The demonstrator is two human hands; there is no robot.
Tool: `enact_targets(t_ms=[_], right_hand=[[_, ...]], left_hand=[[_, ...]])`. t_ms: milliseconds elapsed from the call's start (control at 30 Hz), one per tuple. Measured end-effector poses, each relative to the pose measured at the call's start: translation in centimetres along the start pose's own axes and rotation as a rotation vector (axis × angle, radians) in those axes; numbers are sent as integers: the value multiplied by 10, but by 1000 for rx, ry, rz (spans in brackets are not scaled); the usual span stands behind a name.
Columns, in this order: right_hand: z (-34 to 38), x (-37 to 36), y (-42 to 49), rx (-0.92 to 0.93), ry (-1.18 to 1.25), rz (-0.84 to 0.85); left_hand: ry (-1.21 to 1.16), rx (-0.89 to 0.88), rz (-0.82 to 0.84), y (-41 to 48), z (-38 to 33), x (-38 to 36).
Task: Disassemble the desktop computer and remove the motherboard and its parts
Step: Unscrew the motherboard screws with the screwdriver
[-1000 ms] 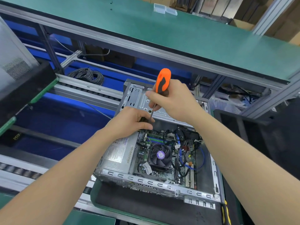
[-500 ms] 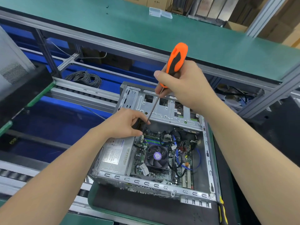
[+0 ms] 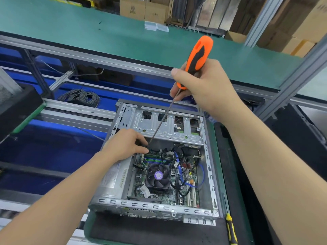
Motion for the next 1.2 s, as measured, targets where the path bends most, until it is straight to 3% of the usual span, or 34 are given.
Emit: enact_targets(t_ms=[367,433,500,600,700,867,1067,1200], right_hand=[[-3,6,-7,0,22,-29],[-7,6,-7,-11,18,-36],[-13,2,-9,-37,36,-31],[-28,-13,-15,-100,92,-10],[-45,-38,-22,-150,110,24],[-66,-79,-31,-167,116,103],[-86,-108,-29,-173,112,151],[-98,-121,-28,-173,94,186]], left_hand=[[1,-70,-27,-10,-4,4],[-90,-37,-75,-11,-3,8],[-403,107,-101,-11,-6,15],[-1192,413,7,-9,-16,24],[-1440,521,165,-15,-20,26],[-1280,505,174,-24,-21,22],[-615,-69,72,-31,-17,27],[-547,-109,15,-32,-12,22]])
Point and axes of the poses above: each hand's wrist, its own y-axis towards the middle knuckle, its own x-axis out of the back of the hand, z = x × y, the point moved 2 cm from there along y, towards the middle knuckle, and after that the axes turned 8 degrees about -z, right-handed, at the moved point
